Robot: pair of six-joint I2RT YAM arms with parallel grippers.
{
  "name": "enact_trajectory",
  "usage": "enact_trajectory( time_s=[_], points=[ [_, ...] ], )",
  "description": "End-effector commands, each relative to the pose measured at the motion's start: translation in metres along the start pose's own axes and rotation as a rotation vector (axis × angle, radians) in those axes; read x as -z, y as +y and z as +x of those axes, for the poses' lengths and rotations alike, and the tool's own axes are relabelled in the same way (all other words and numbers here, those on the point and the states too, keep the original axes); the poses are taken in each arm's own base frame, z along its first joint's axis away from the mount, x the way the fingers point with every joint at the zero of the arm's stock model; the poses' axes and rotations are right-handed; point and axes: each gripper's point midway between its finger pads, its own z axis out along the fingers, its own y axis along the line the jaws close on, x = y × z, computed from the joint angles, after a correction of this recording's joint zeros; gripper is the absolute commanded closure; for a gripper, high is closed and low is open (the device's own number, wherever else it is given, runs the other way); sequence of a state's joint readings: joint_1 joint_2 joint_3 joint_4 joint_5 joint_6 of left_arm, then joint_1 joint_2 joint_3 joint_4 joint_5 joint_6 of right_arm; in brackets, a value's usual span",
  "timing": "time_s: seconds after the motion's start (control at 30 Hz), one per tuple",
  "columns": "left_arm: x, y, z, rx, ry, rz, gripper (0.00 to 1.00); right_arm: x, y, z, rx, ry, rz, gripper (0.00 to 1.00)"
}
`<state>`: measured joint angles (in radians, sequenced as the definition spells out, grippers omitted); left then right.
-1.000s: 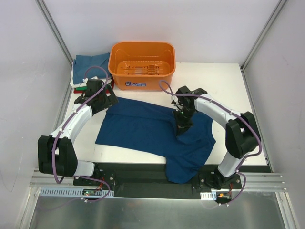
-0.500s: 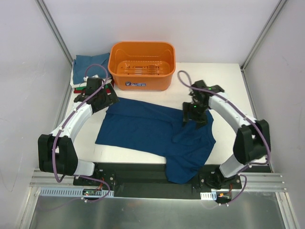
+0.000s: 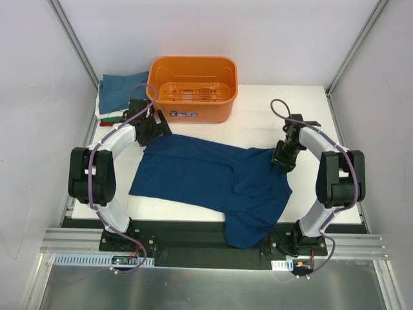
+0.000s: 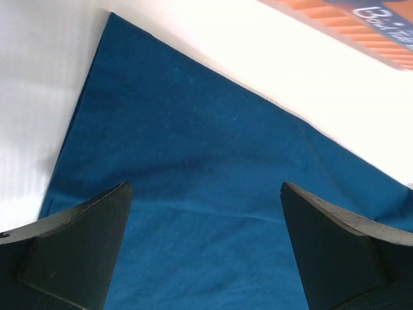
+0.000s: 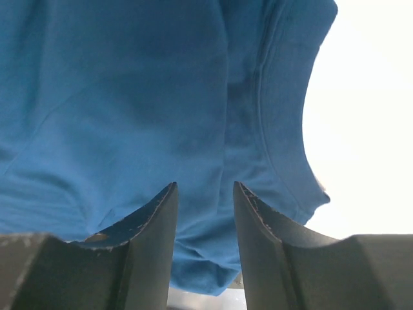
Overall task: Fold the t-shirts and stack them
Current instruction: Fold the flattened tshirt in 1/3 of the way
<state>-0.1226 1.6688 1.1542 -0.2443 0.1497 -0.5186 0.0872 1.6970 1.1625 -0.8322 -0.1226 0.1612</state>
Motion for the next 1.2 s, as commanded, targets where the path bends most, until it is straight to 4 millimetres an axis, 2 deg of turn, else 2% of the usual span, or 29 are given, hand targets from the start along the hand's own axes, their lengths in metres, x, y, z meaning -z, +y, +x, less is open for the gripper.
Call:
enact_trajectory(
  time_s=[0.0, 0.07, 0.17, 0.27, 0.47, 0.5, 0.6, 0.63, 0.87, 1.0, 1.17],
  points=[
    [-0.015, -0.011, -0.012, 0.022, 0.0, 0.047, 0.01, -0.009, -0.002, -0.006, -0.025, 0.014, 0.018, 0.58],
    [-0.025, -0.007, -0.009, 0.025, 0.013, 0.037, 0.01, -0.015, -0.004, -0.001, -0.027, 0.027, 0.02, 0.57],
    [-0.037, -0.002, -0.006, 0.025, 0.026, 0.023, 0.01, -0.022, -0.001, -0.004, -0.029, 0.025, 0.002, 0.59],
    [-0.046, 0.003, -0.004, 0.027, 0.034, 0.007, 0.01, -0.028, 0.002, -0.008, -0.035, 0.032, -0.009, 0.64],
    [-0.054, 0.019, -0.005, 0.036, 0.027, -0.045, 0.01, -0.036, -0.005, -0.013, -0.048, 0.037, 0.018, 0.75],
    [-0.055, 0.02, -0.005, 0.039, 0.026, -0.046, 0.01, -0.036, -0.006, -0.013, -0.053, 0.04, 0.015, 0.83],
    [-0.057, 0.025, -0.006, 0.047, 0.025, -0.054, 0.01, -0.033, -0.007, -0.016, -0.056, 0.02, 0.017, 0.97],
    [-0.056, 0.026, -0.006, 0.05, 0.026, -0.057, 0.01, -0.031, -0.008, -0.017, -0.058, 0.013, 0.024, 0.99],
    [-0.057, 0.043, -0.003, 0.074, 0.028, -0.101, 0.01, -0.008, -0.03, -0.008, -0.042, 0.024, 0.142, 0.99],
    [-0.056, 0.052, 0.001, 0.083, 0.03, -0.121, 0.01, 0.006, -0.055, -0.008, -0.037, 0.005, 0.274, 0.96],
    [-0.057, 0.055, 0.006, 0.091, 0.043, -0.129, 0.01, 0.003, -0.062, -0.007, -0.036, 0.021, 0.298, 0.95]
  ],
)
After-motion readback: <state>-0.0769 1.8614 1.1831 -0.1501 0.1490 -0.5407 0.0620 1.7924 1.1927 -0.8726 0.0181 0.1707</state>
